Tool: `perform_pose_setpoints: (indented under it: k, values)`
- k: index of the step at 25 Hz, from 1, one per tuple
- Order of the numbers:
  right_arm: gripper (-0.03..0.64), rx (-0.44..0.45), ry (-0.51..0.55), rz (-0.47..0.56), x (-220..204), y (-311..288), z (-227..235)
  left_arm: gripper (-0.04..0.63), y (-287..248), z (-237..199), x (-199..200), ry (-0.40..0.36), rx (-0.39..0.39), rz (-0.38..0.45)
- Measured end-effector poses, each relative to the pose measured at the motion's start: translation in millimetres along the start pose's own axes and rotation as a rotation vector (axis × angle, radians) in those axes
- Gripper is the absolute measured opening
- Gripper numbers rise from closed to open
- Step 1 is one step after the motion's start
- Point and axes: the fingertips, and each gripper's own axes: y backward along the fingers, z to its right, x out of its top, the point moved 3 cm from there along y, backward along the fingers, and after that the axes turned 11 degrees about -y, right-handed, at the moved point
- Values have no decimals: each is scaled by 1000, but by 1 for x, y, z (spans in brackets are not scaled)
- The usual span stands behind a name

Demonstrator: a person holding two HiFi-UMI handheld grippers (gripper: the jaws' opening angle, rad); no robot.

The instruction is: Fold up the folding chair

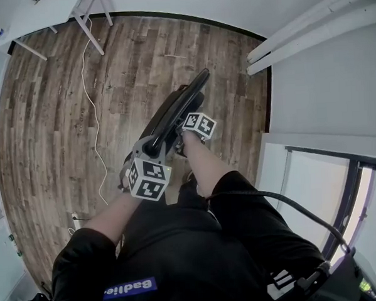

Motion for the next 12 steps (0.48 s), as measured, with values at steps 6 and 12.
perform_pose_setpoints:
  k: [6,12]
  values:
    - [291,41,27,-15,-3,-7,-30,58,2,-2,3,-5,13,-3]
    - [291,16,45,3,1,-17,-41,58,3,-12,4,-14,23,-5]
